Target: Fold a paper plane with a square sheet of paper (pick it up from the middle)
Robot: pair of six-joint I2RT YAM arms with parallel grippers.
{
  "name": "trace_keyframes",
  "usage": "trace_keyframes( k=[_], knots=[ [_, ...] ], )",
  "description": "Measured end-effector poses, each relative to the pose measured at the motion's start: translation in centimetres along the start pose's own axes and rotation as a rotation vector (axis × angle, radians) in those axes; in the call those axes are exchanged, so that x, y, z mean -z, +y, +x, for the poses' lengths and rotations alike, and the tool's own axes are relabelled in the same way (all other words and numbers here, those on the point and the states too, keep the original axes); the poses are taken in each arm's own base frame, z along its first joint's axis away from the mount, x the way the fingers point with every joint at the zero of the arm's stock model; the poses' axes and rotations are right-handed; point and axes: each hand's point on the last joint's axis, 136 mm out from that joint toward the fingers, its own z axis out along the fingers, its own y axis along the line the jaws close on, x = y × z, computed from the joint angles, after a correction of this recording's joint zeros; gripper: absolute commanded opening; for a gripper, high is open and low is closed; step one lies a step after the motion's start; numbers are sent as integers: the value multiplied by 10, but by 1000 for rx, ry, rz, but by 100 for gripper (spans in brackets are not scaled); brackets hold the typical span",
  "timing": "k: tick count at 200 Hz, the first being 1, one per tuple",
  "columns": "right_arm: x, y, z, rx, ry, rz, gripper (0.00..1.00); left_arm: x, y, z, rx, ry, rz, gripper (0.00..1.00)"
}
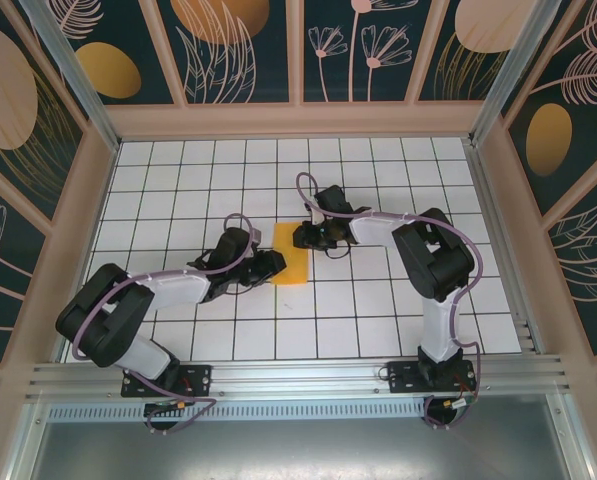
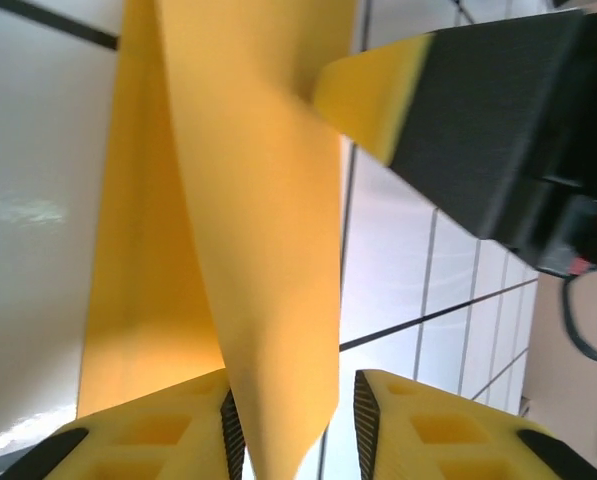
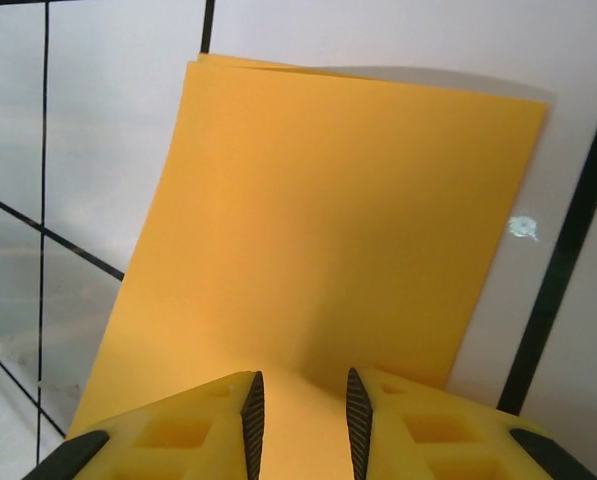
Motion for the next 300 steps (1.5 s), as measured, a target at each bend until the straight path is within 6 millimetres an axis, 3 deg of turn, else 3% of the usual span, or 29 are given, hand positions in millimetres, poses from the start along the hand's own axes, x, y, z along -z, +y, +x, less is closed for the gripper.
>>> trace_keyframes(
  k=[31, 77, 113, 160, 201, 254, 300],
  knots=[
    [4, 7, 1, 4, 4, -28, 30, -8, 15, 3, 26, 16, -43, 26],
    [6, 7, 7, 2, 17, -39, 27, -14, 34, 6, 48, 23, -111, 24],
    [1, 0, 15, -11, 40, -28, 27, -12, 20, -1, 32, 11, -91, 30],
    [0, -1, 16, -15, 46, -31, 27, -3, -17, -11, -5, -11, 6, 36],
    [0, 0, 16, -32, 45, -36, 27, -6, -41, -20, -26, -9, 71, 40],
    [2, 0, 16, -67, 48, -88, 27, -24, -33, -22, -18, 6, 53, 39],
    [22, 1, 14, -99, 35, -139, 30, -26, -28, -24, -18, -6, 35, 32]
  ],
)
